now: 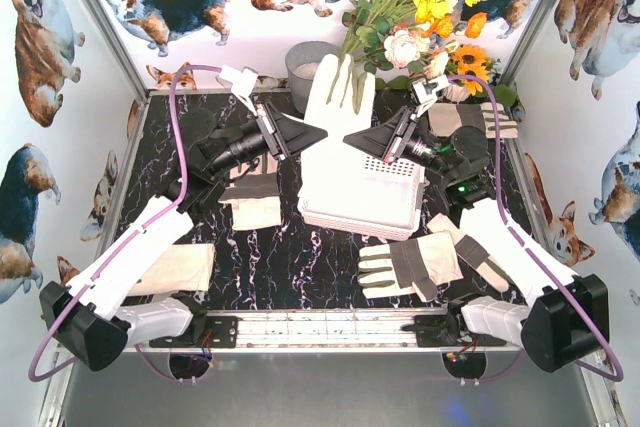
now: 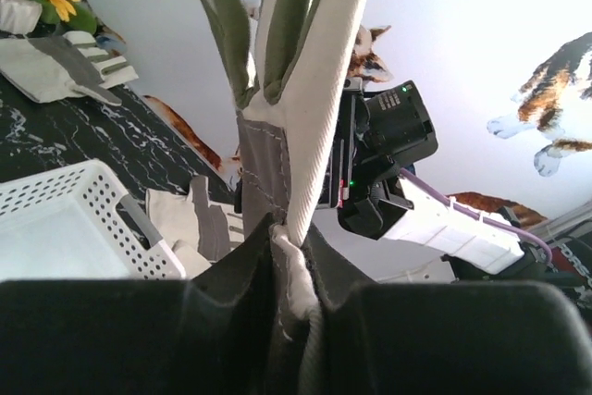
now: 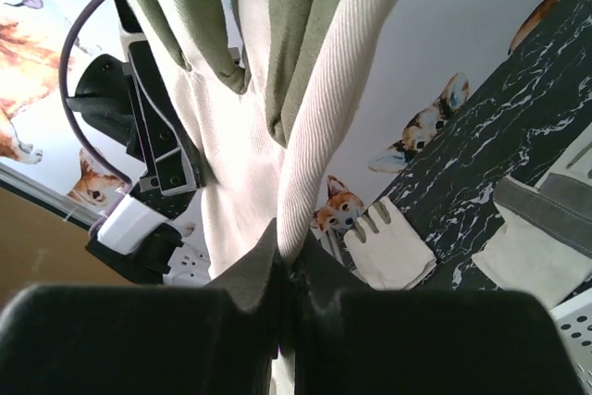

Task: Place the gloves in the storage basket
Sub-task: Pair the glove with the glove.

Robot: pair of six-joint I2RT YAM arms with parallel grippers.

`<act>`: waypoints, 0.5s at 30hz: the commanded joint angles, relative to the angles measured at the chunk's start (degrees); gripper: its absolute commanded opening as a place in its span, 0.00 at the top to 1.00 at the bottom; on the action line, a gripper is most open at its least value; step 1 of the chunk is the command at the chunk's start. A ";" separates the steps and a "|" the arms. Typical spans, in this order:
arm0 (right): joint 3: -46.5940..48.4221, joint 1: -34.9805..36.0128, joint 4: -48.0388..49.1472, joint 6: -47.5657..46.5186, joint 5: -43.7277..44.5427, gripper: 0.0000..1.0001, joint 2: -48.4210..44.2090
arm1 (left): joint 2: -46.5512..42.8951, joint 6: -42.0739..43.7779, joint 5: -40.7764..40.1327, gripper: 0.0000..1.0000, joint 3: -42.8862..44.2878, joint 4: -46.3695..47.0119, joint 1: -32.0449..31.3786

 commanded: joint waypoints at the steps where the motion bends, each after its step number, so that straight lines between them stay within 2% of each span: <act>1: 0.94 -0.10 -0.02 -3.04 3.16 1.00 -2.63 | -3.04 3.64 -2.35 0.87 1.83 -4.95 0.89; 3: 0.90 -0.10 -3.67 -5.63 4.80 1.00 -4.74 | -3.82 5.09 -3.34 0.75 2.28 -7.66 1.25; 6: 1.36 -0.10 -8.07 -8.21 5.44 1.00 -6.12 | -4.94 5.71 -3.58 0.68 2.06 -8.85 1.87; 12: 1.82 -0.10 -9.19 -9.06 4.49 1.00 -6.11 | -5.11 6.28 -4.27 0.71 1.97 -10.56 2.52; 15: 2.46 -0.10 -10.41 -9.73 3.33 1.00 -5.69 | -4.89 6.32 -4.55 0.80 1.86 -10.86 3.08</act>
